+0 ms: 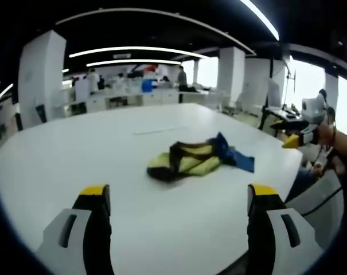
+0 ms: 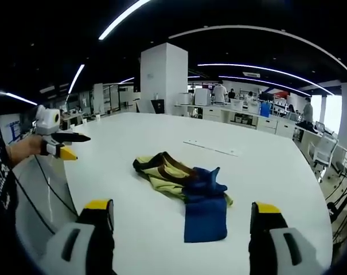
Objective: Fold the garment on the visible template until the final outline fits inside the template.
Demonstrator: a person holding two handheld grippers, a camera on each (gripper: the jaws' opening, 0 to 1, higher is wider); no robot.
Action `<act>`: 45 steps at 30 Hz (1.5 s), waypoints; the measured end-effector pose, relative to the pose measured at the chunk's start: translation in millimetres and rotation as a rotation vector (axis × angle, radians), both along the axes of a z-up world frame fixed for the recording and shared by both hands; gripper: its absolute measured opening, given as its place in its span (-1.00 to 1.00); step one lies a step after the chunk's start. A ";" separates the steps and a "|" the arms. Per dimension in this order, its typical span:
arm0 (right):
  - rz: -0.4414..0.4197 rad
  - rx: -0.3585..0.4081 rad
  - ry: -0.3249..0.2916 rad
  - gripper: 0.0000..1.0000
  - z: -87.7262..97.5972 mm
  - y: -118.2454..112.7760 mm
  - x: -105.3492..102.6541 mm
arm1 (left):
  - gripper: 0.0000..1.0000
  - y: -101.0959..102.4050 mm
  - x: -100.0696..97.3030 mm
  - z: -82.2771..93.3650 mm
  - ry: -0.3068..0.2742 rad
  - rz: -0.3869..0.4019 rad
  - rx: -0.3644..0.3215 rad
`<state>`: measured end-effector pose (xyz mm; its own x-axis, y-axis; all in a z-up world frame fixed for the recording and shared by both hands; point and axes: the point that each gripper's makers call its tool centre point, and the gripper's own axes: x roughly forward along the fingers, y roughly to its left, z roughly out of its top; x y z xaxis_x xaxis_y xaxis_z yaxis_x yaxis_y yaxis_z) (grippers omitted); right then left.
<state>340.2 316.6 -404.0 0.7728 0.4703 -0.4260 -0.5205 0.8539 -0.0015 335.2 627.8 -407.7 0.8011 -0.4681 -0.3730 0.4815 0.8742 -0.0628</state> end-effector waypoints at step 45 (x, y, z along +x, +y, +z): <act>0.139 0.017 0.002 0.42 -25.9 41.4 79.2 | 0.09 -55.3 61.5 0.7 -0.026 -0.099 -0.062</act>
